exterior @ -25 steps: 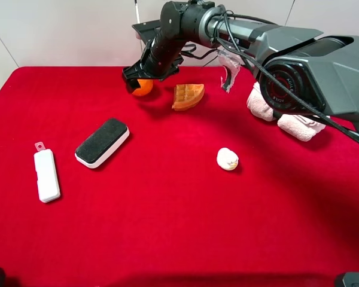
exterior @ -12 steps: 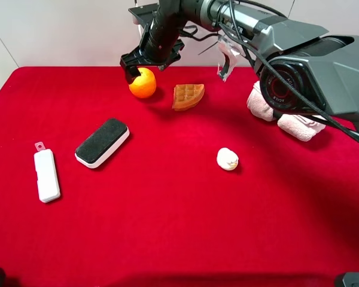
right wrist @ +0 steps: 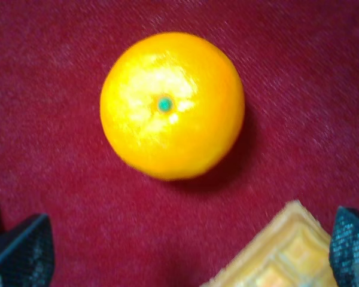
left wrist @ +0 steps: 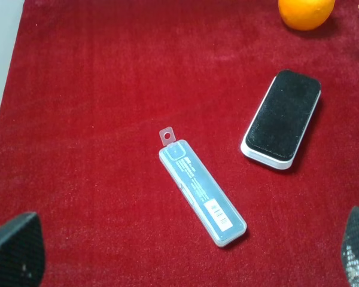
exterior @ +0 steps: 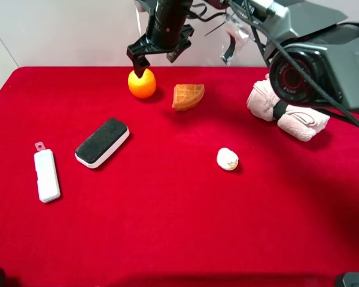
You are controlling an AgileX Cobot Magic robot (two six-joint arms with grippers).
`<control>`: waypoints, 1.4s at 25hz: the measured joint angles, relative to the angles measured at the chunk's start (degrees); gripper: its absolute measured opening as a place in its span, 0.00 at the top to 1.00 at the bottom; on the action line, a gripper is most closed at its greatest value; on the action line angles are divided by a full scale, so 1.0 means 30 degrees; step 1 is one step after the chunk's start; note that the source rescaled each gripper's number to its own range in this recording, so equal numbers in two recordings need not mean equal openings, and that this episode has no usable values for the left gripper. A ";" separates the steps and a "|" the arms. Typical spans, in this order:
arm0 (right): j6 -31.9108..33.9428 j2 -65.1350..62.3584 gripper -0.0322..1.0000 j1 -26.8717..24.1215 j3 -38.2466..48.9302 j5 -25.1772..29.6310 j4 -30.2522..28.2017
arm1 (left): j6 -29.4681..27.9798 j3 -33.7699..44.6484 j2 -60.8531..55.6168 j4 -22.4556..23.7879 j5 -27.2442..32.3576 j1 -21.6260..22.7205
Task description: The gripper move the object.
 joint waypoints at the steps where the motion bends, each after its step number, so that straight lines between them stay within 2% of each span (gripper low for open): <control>1: 0.0136 -0.0132 0.01 0.0000 0.0000 0.0117 -0.0043 | 0.0000 0.0000 0.0000 0.0000 0.0000 0.0000; 9: 0.0383 -0.1283 0.01 0.0000 0.0020 0.0371 0.0041 | 0.0000 0.0000 0.0000 0.0000 0.0000 0.0000; 13: 0.0526 -0.2296 0.01 0.0000 0.1124 0.0371 0.0176 | 0.0000 0.0000 0.0000 0.0000 0.0000 0.0000; 35: 0.0523 -1.2643 0.01 0.0000 1.4785 0.0352 0.0009 | 0.0000 0.0000 0.0000 0.0000 0.0000 0.0000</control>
